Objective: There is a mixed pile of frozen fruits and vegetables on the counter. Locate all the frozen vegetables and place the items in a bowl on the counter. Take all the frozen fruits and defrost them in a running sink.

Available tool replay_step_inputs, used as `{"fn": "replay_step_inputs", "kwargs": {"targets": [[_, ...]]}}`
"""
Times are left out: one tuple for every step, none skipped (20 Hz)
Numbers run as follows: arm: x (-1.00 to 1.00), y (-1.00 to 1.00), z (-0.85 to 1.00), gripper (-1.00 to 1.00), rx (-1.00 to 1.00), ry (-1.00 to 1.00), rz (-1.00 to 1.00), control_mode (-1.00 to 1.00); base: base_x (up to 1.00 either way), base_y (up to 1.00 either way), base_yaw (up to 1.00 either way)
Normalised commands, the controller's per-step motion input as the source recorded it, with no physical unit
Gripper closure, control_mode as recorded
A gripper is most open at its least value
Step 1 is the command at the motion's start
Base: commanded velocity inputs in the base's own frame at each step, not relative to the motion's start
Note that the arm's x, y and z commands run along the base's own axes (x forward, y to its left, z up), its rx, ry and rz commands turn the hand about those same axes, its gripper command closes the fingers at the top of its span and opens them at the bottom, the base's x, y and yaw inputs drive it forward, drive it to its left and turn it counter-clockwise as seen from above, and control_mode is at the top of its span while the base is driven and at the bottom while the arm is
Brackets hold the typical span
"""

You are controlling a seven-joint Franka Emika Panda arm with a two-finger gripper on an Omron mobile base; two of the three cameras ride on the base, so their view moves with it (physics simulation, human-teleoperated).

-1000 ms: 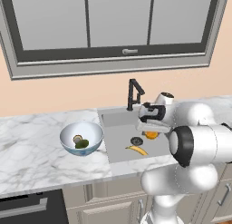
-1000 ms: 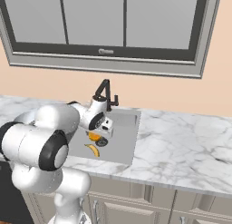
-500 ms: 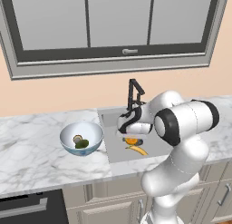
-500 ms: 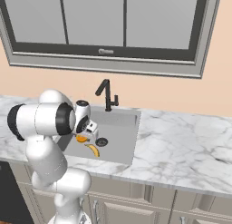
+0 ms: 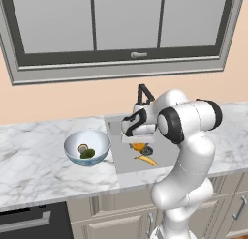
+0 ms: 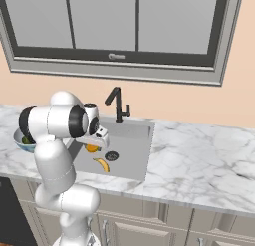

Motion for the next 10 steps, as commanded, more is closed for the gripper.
{"fn": "replay_step_inputs", "kwargs": {"targets": [[0.0,0.0,-0.06,1.0,0.0,-0.07,0.0,-1.0,0.0,0.0,0.0],[0.0,0.0,0.0,1.0,0.0,-0.02,0.0,-1.0,0.0,0.0,0.0],[0.0,0.0,0.0,1.0,0.01,0.0,0.01,-1.0,0.0,0.0,0.0],[0.0,-0.16,0.0,1.0,0.01,0.0,0.03,-1.0,0.0,0.0,0.0],[0.0,-0.2,0.0,1.0,0.0,0.0,0.04,-1.0,0.0,0.0,0.0],[0.0,-0.25,0.0,1.0,0.0,0.0,0.02,-1.0,0.0,0.0,0.0],[0.01,-0.35,0.0,1.0,0.0,0.01,0.0,-1.0,0.0,0.0,0.0],[0.02,-0.35,0.0,1.0,0.0,0.0,0.01,-1.0,0.0,0.0,0.0],[0.0,-0.19,0.0,1.0,0.0,0.0,0.01,-1.0,0.0,0.0,0.0],[0.0,0.0,0.0,1.0,0.0,0.0,0.0,-1.0,0.0,0.0,0.0]]}}
